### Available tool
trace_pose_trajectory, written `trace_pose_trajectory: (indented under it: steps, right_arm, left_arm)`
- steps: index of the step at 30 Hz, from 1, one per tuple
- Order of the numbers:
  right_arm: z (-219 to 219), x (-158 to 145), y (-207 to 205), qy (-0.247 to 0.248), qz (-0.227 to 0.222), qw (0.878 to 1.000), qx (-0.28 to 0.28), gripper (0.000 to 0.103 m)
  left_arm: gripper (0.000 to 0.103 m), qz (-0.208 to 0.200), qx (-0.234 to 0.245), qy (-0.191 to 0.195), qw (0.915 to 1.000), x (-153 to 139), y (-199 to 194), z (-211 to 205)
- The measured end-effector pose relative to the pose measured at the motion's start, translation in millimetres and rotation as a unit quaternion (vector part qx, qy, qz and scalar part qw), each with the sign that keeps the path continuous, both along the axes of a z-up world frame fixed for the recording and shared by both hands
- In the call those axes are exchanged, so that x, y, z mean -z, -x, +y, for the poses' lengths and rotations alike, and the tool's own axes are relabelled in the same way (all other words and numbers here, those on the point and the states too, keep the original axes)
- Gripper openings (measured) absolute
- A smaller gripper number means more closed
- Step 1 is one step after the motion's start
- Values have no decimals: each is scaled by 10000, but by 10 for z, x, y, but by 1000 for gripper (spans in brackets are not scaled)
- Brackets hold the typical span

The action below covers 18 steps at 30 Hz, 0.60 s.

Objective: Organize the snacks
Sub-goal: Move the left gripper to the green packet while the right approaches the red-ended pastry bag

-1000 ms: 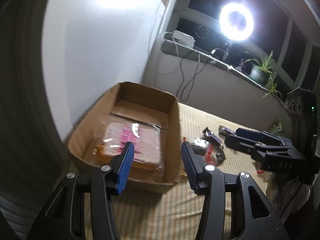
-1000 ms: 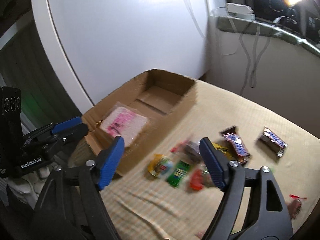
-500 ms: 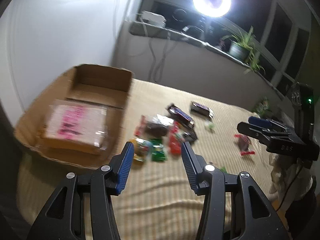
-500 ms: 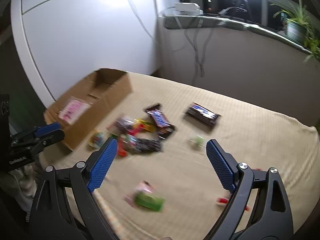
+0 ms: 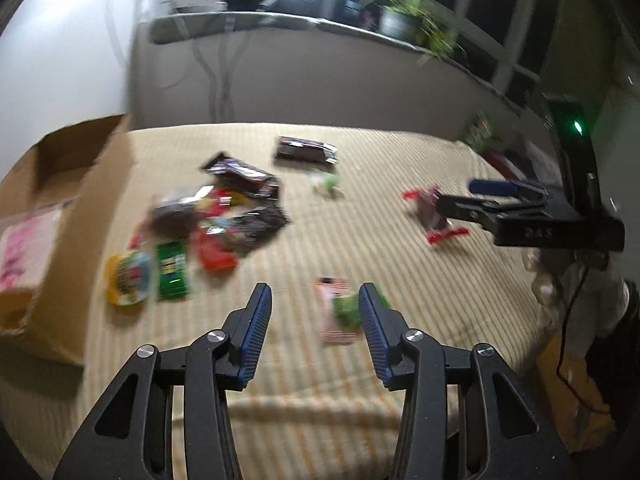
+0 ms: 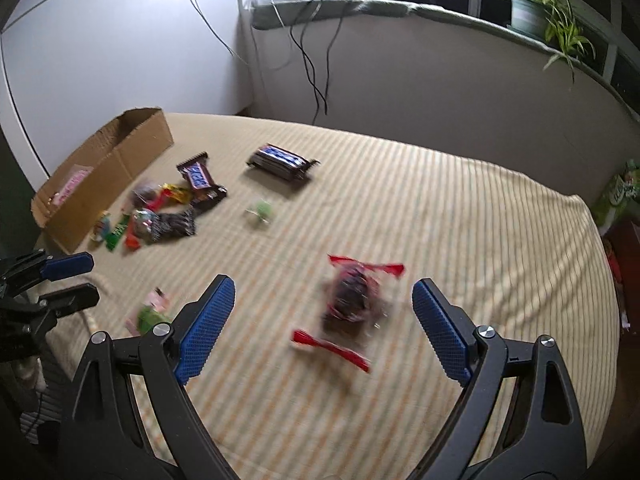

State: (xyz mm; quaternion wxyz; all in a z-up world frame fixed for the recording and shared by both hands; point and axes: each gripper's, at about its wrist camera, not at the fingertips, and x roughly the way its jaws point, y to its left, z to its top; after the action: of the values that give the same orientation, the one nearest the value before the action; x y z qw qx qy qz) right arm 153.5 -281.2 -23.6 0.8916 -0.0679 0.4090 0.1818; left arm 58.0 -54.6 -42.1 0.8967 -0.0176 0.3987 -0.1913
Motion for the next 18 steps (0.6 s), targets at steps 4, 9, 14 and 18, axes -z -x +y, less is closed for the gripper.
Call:
trace_pose_trajectory:
  steps: [4,9,14,18]
  right_arm:
    - [-22,66,-25,80,31,9999,-92,93]
    - [-40,142,-109,97,122,9998,-129,93]
    - [-52,231,-228,-49,349,9993,-143,92]
    - [-33,277,-279,-80,455,9988,-139,84]
  left_arm:
    - [43,17,429,-315,9986,33,-48,-278]
    - [43,101,738,-693,9948,146,-116,-452]
    - [43,142,855,-924,9919,205,-145,-484]
    - [39,173,899,-1039,9904,253,-167,-478]
